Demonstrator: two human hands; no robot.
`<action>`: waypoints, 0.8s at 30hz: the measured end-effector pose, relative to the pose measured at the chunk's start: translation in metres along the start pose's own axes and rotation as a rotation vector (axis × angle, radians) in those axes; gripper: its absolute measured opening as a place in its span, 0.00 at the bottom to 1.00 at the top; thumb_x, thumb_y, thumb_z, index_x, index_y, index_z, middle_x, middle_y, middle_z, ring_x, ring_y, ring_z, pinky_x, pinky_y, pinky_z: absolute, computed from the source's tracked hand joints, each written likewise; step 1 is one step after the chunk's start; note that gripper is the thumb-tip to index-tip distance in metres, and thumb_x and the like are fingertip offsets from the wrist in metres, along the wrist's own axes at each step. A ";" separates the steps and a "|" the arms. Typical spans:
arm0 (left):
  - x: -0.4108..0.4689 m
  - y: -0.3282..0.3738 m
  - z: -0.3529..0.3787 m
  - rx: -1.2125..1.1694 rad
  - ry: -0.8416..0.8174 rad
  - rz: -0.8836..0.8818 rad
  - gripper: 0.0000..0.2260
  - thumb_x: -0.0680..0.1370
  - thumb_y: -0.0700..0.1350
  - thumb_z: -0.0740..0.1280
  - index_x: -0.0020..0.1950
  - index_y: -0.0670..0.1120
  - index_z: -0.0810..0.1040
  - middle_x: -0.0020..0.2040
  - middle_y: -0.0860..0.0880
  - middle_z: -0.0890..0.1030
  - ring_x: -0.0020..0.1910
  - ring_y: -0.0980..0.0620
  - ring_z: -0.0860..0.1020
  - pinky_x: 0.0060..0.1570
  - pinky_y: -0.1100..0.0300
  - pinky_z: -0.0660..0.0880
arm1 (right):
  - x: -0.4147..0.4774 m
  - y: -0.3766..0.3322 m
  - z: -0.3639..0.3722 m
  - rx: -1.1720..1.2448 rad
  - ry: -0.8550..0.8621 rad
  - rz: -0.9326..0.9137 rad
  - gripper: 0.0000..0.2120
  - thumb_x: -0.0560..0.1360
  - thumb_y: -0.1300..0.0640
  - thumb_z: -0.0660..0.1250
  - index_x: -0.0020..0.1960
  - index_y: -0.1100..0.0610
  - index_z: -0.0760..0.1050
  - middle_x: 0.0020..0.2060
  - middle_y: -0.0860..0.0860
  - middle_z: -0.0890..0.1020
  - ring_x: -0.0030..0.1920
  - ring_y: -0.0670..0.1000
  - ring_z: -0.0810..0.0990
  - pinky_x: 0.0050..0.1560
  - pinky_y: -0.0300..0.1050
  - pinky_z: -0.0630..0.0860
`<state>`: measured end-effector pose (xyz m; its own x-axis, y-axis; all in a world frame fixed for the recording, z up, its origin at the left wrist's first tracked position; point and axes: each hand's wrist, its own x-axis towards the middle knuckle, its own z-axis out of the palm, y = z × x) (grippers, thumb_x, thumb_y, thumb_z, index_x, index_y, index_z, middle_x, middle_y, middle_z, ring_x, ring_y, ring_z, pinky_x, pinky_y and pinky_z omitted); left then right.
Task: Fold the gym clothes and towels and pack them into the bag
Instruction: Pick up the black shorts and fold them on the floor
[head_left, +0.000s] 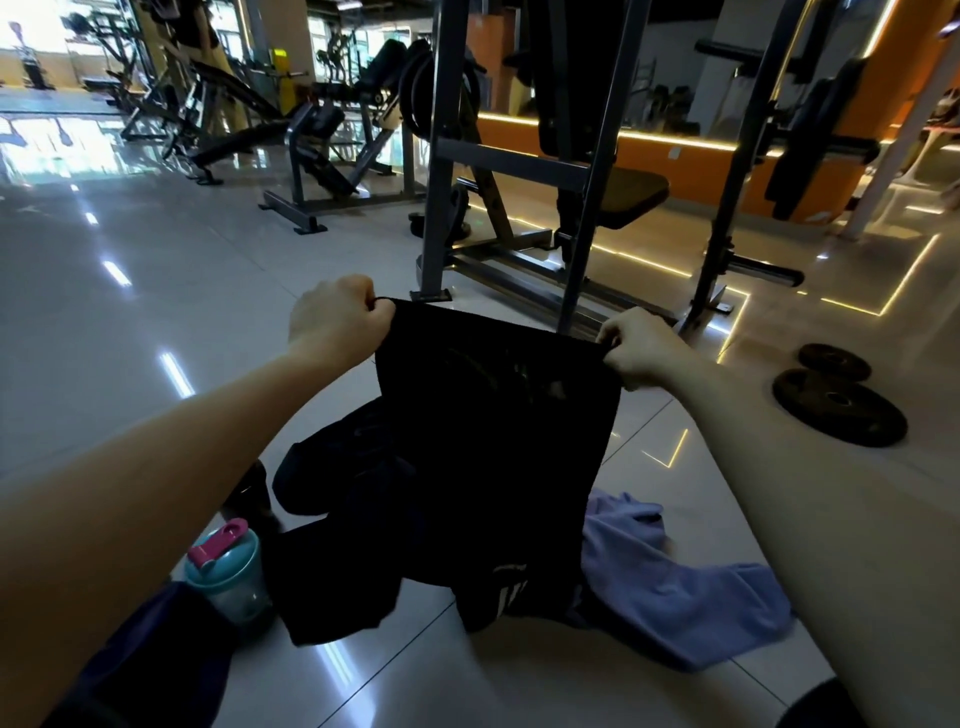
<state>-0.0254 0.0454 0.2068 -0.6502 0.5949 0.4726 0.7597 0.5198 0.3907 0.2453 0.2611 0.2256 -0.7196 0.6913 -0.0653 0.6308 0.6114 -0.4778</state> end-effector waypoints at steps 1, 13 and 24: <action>0.001 -0.007 0.002 -0.052 -0.041 -0.045 0.10 0.78 0.50 0.62 0.42 0.45 0.76 0.36 0.45 0.80 0.38 0.42 0.80 0.40 0.51 0.77 | -0.003 -0.002 -0.002 0.186 -0.038 0.020 0.07 0.79 0.68 0.65 0.47 0.58 0.78 0.40 0.56 0.79 0.32 0.49 0.80 0.30 0.42 0.77; 0.009 -0.002 0.005 -0.891 -0.387 -0.500 0.05 0.81 0.36 0.65 0.46 0.40 0.78 0.37 0.45 0.73 0.29 0.54 0.71 0.31 0.61 0.79 | 0.002 -0.023 -0.017 0.740 0.022 0.118 0.10 0.80 0.60 0.68 0.60 0.59 0.78 0.54 0.55 0.79 0.50 0.53 0.81 0.34 0.46 0.81; 0.004 0.034 -0.005 -0.851 -0.382 -0.499 0.06 0.84 0.35 0.56 0.53 0.41 0.72 0.43 0.42 0.76 0.35 0.47 0.78 0.26 0.58 0.80 | 0.001 -0.041 -0.022 0.660 0.351 0.074 0.11 0.82 0.63 0.62 0.42 0.53 0.73 0.39 0.51 0.75 0.38 0.46 0.76 0.30 0.35 0.72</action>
<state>-0.0023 0.0625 0.2263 -0.7400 0.6626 -0.1159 0.0683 0.2454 0.9670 0.2252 0.2449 0.2642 -0.4775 0.8714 0.1127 0.2892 0.2770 -0.9163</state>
